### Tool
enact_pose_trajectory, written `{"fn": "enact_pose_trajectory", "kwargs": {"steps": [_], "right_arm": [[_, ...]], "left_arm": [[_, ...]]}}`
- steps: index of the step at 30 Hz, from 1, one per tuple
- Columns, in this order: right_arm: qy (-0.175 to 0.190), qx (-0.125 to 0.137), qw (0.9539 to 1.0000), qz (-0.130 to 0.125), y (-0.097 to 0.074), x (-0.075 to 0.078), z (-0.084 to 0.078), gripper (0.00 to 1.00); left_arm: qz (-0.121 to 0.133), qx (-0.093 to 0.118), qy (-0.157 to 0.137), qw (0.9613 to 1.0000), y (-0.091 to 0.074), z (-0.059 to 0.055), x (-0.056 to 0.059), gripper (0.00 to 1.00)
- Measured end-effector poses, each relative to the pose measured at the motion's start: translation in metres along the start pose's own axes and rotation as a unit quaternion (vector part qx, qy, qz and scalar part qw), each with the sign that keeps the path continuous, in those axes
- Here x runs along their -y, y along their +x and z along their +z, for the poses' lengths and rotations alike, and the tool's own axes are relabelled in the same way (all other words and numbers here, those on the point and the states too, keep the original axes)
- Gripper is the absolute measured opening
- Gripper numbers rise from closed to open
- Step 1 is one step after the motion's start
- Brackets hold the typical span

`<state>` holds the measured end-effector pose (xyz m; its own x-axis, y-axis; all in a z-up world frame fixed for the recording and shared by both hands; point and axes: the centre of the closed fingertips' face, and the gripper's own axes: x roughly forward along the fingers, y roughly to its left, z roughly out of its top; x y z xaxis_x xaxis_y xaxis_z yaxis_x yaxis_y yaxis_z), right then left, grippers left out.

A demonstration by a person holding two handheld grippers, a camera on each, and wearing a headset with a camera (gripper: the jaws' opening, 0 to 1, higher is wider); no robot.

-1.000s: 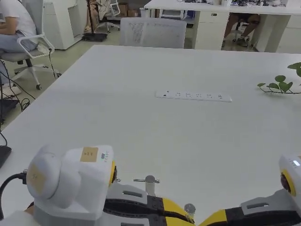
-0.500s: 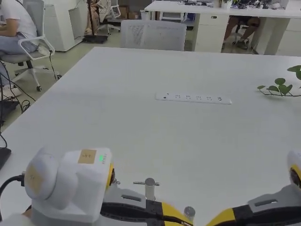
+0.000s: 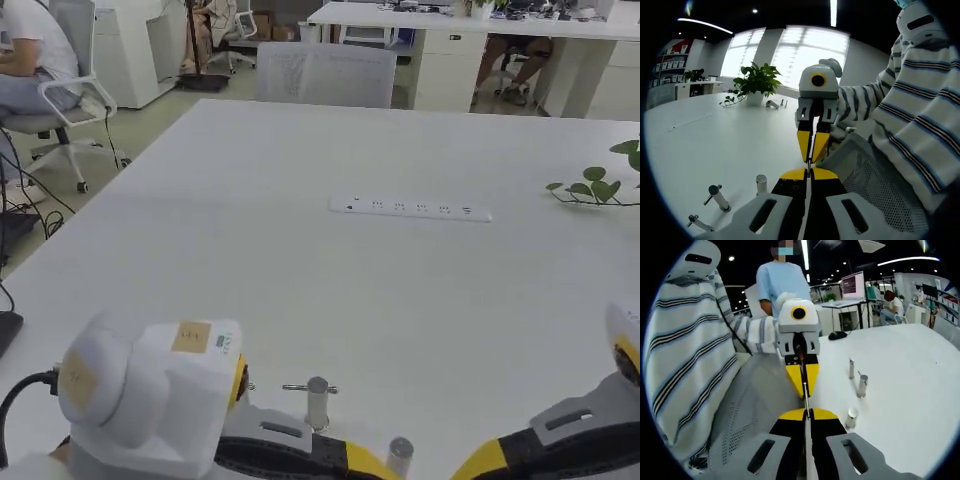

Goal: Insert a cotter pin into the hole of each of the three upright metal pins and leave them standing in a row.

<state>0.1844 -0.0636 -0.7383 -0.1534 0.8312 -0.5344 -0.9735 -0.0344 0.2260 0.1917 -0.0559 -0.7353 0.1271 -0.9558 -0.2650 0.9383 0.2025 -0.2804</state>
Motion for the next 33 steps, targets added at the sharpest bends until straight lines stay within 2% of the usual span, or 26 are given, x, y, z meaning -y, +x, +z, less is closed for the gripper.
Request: {"fn": "enact_pose_trajectory", "kwargs": {"steps": [10, 16, 26, 33], "right_arm": [[0.017, 0.024, 0.9995, 0.008, -0.0067, 0.0013, 0.0065, 0.04], [0.003, 0.017, 0.9998, 0.008, -0.0068, -0.0003, 0.0083, 0.04], [-0.026, -0.027, 0.9992, 0.011, -0.0068, -0.0013, 0.0092, 0.04], [-0.056, -0.061, 0.9964, 0.018, -0.0061, -0.001, 0.0081, 0.05]], "left_arm": [[-0.002, 0.013, 0.002, 0.9999, -0.0015, 0.0029, 0.0, 0.0], [-0.004, 0.019, 0.005, 0.9998, -0.0015, 0.0046, 0.0007, 0.0], [-0.004, 0.024, 0.006, 0.9997, -0.0016, 0.0058, 0.0021, 0.0], [-0.005, 0.024, 0.01, 0.9997, -0.0024, 0.0065, 0.0028, 0.0]]}}
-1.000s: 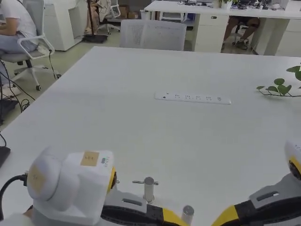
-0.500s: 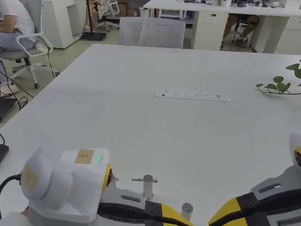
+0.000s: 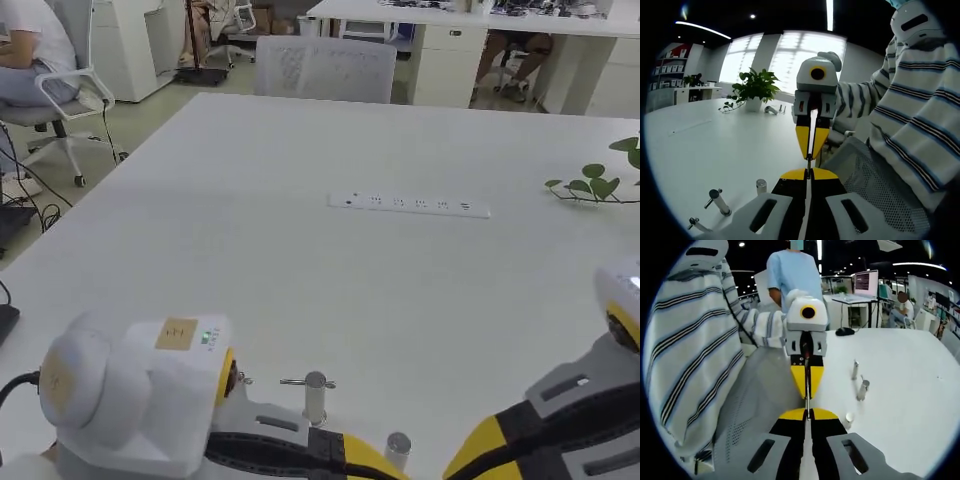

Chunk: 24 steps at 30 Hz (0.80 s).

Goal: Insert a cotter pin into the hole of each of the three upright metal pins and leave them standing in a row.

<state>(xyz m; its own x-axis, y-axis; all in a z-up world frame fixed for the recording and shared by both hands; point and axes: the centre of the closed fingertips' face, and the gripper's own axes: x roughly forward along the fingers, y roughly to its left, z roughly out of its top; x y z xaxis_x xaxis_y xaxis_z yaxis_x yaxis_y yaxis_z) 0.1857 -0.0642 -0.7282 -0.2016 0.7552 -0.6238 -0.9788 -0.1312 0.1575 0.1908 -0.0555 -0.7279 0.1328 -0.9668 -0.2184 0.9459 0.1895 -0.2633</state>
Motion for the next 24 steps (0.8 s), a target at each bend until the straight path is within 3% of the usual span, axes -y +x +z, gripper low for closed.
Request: {"fn": "enact_pose_trajectory", "kwargs": {"steps": [10, 24], "right_arm": [[-0.022, -0.049, 0.9986, 0.002, 0.002, 0.0014, -0.0047, 0.04], [-0.018, -0.064, 0.9978, -0.004, 0.0011, 0.0031, -0.0057, 0.03]], "left_arm": [[0.0, 0.006, 0.002, 1.0, 0.0019, 0.0042, -0.0005, 0.0], [0.005, -0.01, 0.005, 0.9999, 0.0042, -0.0031, -0.0034, 0.0]]}}
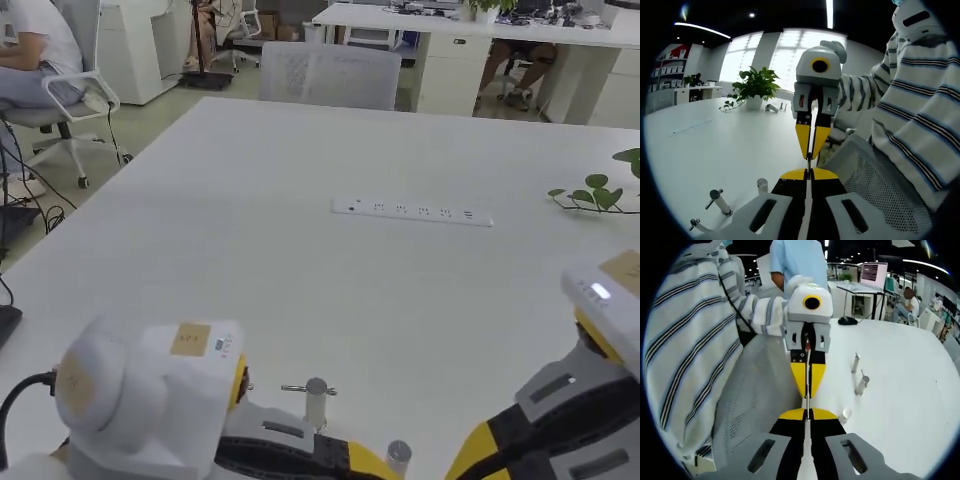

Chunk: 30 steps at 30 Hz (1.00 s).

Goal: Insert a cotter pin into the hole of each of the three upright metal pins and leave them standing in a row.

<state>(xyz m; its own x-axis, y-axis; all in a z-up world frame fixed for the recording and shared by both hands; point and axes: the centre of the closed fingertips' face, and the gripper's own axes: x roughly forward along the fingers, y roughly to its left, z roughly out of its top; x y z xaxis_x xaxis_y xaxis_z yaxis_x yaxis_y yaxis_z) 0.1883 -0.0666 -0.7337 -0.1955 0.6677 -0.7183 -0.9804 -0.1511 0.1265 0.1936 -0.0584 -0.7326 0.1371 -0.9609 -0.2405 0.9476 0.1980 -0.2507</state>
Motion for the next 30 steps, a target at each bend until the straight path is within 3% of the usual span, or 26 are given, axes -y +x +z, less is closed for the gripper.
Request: {"fn": "enact_pose_trajectory", "kwargs": {"steps": [16, 30], "right_arm": [[-0.001, 0.003, 1.0, -0.005, 0.001, 0.0, -0.001, 0.03], [0.006, 0.008, 0.9998, -0.02, 0.001, 0.005, -0.003, 0.03]], "left_arm": [[0.004, -0.013, -0.019, 0.9997, 0.002, -0.005, -0.002, 0.02], [0.024, -0.03, -0.016, 0.9991, 0.0, -0.013, -0.011, 0.17]]}}
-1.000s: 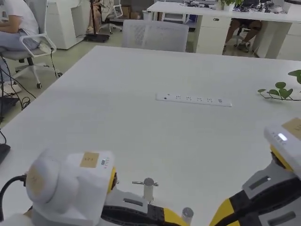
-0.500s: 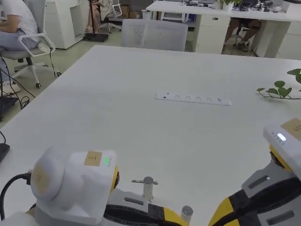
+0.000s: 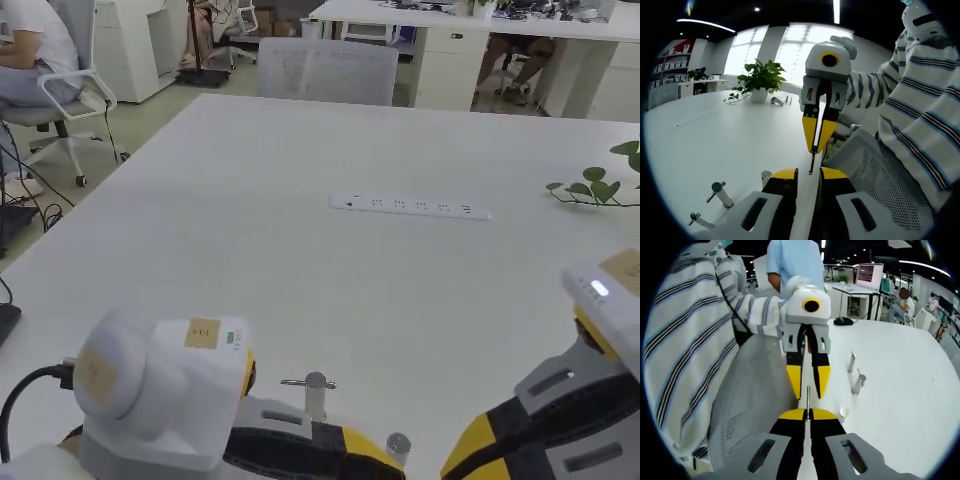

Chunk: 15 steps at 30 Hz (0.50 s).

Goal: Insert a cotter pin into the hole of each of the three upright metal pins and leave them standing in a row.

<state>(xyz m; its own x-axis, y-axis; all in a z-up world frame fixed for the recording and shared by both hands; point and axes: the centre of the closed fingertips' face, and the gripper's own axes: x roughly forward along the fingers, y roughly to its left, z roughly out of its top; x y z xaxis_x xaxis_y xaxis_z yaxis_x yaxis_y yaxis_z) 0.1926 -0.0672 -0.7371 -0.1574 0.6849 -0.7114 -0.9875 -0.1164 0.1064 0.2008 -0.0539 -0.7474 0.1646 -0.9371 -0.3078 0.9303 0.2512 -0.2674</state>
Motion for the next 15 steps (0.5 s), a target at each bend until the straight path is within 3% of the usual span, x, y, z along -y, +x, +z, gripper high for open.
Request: {"fn": "enact_pose_trajectory", "kwargs": {"steps": [15], "right_arm": [[0.031, 0.008, 0.9984, -0.047, -0.002, 0.011, -0.012, 0.03]], "left_arm": [[0.051, -0.028, -0.005, 0.9983, -0.004, -0.023, -0.028, 0.35]]}}
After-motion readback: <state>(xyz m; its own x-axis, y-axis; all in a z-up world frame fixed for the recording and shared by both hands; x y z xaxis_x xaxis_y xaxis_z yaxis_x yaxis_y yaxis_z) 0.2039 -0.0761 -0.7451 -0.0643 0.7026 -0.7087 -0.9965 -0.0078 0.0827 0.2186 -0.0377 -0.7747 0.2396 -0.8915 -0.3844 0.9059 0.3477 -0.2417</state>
